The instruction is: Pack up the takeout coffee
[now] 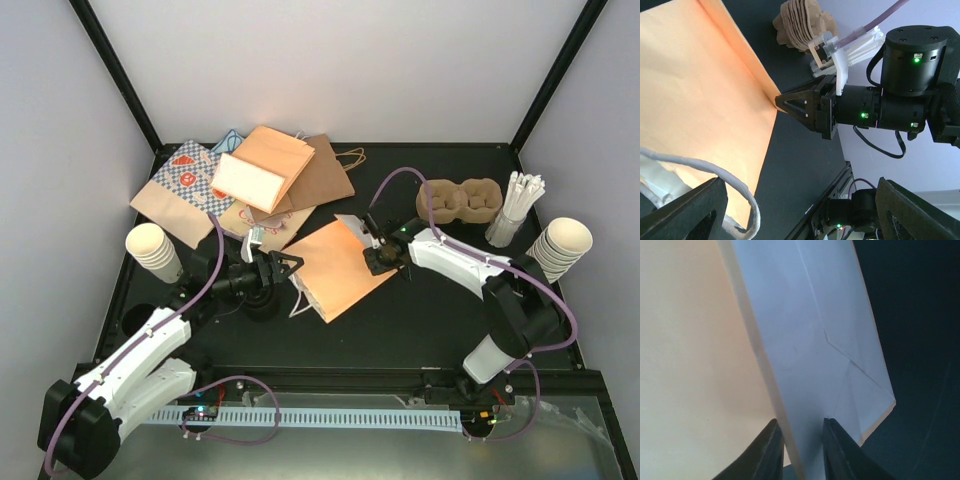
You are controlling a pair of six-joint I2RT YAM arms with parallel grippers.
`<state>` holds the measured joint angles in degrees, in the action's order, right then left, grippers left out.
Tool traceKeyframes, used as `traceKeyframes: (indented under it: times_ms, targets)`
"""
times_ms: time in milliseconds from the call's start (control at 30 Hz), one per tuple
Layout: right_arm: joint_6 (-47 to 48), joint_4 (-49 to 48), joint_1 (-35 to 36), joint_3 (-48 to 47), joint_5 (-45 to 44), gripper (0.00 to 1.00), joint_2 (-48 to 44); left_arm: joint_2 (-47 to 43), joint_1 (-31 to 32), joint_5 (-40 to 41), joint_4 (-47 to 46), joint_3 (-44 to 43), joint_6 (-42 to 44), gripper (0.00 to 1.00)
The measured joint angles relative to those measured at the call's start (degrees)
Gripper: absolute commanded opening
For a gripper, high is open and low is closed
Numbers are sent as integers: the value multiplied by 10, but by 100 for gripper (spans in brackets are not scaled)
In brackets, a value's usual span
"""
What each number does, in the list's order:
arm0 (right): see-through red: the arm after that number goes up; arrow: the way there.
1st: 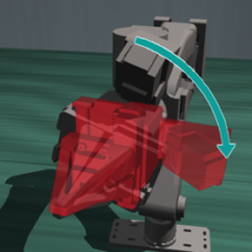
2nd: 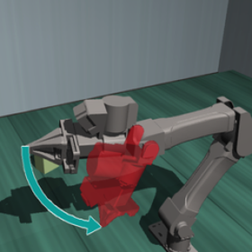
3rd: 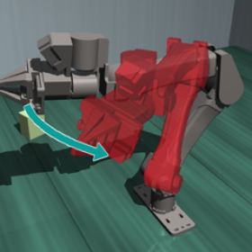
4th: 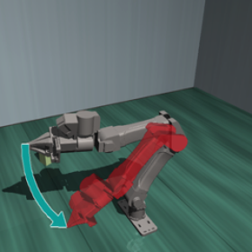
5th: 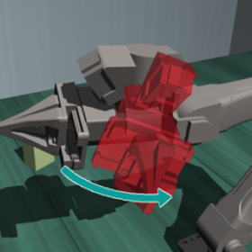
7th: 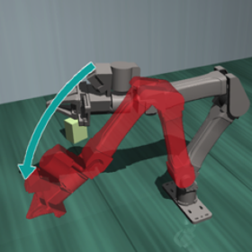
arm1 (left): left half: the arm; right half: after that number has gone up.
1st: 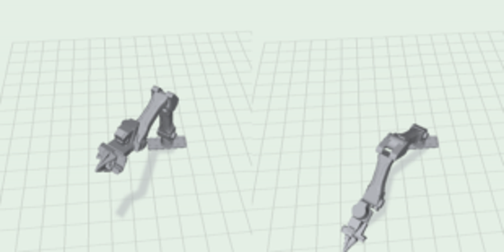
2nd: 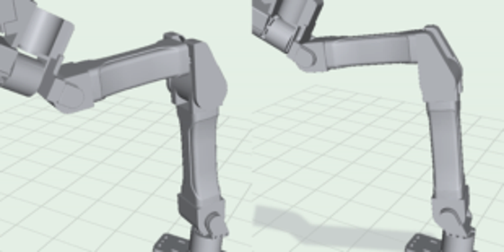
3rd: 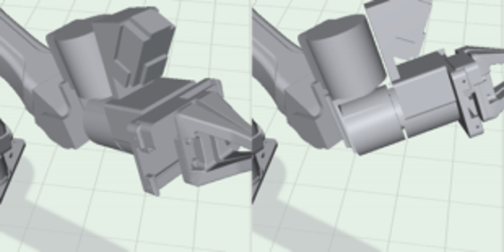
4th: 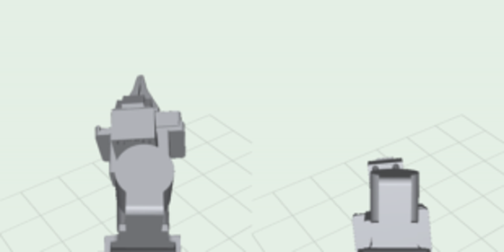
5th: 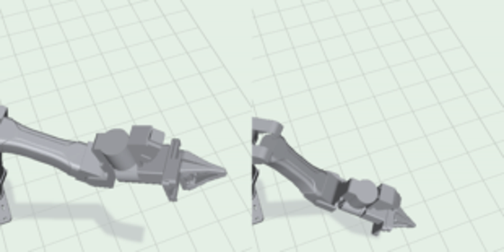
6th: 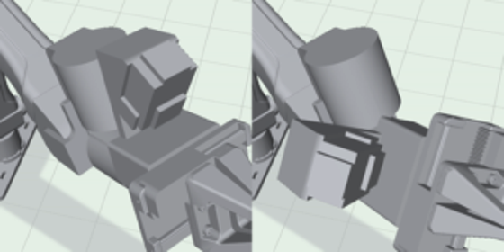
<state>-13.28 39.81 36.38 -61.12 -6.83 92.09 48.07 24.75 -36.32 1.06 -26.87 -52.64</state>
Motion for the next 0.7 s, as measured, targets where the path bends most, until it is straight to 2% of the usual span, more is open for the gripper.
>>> traceKeyframes:
  times_ms: [133,367,700]
  targets:
    - [1,0,3,-3,-8,2,0,0,0,0,0,0,0,84]
    - [3,2,3,-3,-9,1,-14,0,0,2,6,0,5,84]
    - [-10,6,3,15,18,1,-110,0,0,35,72,-2,47,84]
